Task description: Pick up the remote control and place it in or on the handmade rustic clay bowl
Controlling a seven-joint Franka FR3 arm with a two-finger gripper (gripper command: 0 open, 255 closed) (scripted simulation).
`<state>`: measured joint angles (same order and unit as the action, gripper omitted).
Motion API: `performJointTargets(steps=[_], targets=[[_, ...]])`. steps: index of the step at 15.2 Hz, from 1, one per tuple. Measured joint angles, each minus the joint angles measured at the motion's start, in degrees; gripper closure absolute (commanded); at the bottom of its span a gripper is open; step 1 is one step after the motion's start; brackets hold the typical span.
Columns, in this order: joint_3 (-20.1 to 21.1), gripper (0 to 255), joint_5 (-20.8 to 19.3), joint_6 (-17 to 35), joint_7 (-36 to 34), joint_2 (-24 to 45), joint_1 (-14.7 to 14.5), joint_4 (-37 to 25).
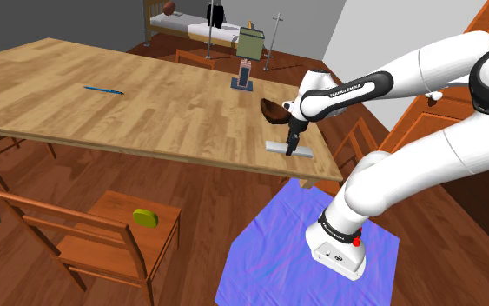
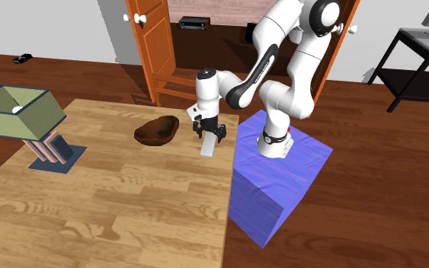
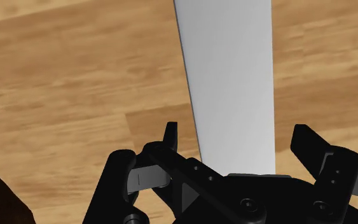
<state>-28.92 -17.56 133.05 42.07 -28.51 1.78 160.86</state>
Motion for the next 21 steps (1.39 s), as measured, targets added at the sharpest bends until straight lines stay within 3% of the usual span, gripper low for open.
performJointTargets(steps=[4,5,15,21], targets=[[-0.06,0,0.00,0.25,0.02,0.17,-0.03,0.06],[-0.06,255,0.00,0.25,0.02,0.17,-0.03,0.06],[-0.05,255,-0.02,0.24,0.06,0.14,-0.03,0.01],[1.34,255,0.37,-4.99,-0.32,-3.26,0.24,-1.80]])
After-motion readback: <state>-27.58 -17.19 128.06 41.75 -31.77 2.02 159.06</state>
